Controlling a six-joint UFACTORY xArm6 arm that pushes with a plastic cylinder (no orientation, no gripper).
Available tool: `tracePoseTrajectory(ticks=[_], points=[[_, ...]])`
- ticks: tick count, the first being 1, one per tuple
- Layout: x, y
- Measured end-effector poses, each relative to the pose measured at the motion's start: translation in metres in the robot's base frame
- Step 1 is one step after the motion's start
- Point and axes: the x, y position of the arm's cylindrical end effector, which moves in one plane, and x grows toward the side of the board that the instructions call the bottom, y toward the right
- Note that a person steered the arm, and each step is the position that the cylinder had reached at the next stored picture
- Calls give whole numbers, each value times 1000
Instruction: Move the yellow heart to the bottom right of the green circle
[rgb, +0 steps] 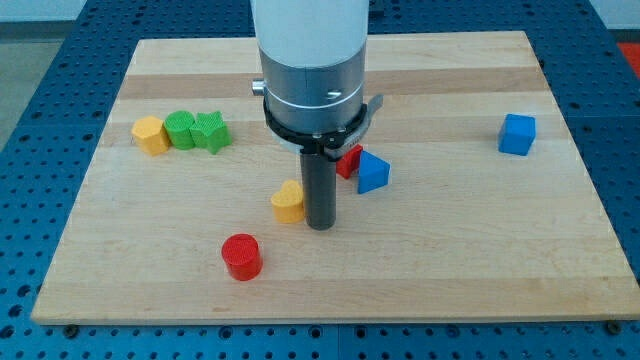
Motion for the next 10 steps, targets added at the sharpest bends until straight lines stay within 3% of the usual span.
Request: tracePoseTrajectory(ticks=[4, 10], points=[[-18, -53], [-64, -63]])
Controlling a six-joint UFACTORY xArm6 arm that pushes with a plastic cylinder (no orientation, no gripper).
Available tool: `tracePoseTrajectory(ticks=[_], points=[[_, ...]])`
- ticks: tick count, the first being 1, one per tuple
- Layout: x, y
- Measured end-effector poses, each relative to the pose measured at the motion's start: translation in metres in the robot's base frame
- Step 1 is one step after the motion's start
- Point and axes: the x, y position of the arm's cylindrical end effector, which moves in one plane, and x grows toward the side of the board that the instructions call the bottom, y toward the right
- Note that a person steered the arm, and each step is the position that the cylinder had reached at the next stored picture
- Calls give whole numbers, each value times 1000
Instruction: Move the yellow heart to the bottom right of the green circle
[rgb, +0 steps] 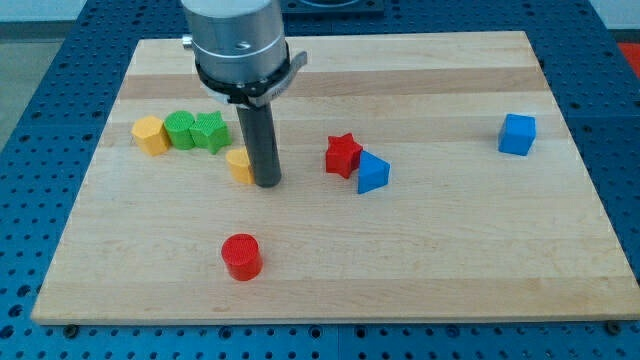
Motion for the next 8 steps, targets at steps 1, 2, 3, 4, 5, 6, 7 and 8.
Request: tracePoseTrajectory(ticks=[1, 2, 3, 4, 5, 6, 7, 8], points=[[-12, -15], [-12, -31], [-12, -46], [-12, -58], [-12, -69], [-12, -70], [-12, -70], [-4, -70]])
